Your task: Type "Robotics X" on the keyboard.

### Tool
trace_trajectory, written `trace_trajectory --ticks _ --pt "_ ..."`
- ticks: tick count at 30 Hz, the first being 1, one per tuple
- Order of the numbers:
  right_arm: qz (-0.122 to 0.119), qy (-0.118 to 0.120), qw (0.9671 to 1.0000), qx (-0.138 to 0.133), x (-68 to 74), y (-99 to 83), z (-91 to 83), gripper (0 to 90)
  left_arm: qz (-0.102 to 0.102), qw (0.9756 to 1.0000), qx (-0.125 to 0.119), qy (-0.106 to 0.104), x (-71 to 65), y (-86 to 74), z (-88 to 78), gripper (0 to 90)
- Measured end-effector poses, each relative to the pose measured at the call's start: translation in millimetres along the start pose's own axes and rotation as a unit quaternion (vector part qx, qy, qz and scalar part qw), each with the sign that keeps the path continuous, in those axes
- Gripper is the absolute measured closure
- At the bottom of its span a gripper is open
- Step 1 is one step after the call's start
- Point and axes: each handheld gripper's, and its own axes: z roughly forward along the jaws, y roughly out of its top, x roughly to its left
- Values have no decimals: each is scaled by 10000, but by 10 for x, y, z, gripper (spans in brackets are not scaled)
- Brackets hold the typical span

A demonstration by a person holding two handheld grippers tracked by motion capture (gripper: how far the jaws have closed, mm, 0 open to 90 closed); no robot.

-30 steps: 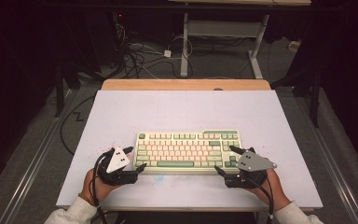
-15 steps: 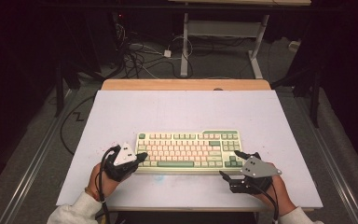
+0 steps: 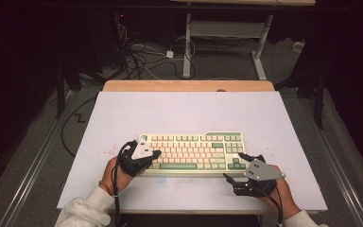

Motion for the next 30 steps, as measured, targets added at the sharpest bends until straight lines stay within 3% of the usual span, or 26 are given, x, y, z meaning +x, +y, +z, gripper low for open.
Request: trace_trajectory --ticks 30 --pt "-28 58 9999 92 27 -25 55 203 97 9988 421 -210 11 343 452 879"
